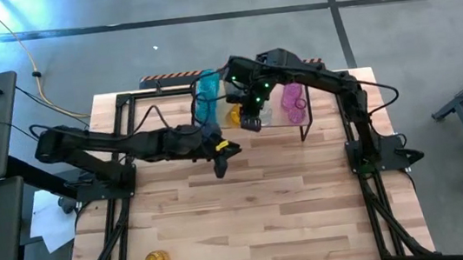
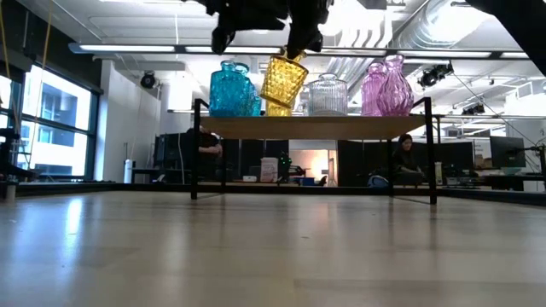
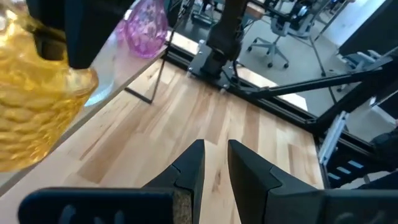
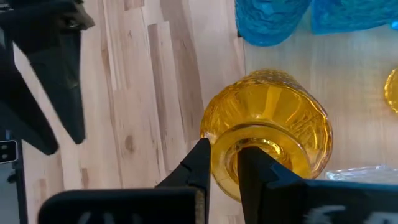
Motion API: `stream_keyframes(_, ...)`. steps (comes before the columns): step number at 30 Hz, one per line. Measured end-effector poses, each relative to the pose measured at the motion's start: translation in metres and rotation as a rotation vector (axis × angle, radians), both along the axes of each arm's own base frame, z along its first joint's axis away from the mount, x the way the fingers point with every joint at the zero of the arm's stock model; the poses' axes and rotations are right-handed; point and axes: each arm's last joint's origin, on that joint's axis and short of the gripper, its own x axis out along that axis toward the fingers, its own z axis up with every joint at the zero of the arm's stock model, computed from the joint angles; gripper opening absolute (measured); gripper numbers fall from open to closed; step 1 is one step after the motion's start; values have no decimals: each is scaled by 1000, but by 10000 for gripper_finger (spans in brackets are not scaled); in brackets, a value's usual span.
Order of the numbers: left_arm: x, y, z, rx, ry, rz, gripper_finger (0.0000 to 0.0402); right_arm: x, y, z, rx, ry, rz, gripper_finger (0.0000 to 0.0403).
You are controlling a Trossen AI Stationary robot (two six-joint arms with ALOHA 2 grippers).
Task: Sort vases onto shelf
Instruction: Put the right yellow vase on the shelf aligned with the other yellow vase
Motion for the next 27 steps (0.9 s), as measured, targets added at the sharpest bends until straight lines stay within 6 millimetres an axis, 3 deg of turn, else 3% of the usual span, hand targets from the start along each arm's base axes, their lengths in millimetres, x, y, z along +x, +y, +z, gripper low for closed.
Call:
stream_keyframes(14,6,29,-5,49,22,115,62,5,-6,-8,-2,4,51,27)
stream_keyframes(27,17,38,-24,52,79,128,62,8,-11,-13,-5,8,53,28)
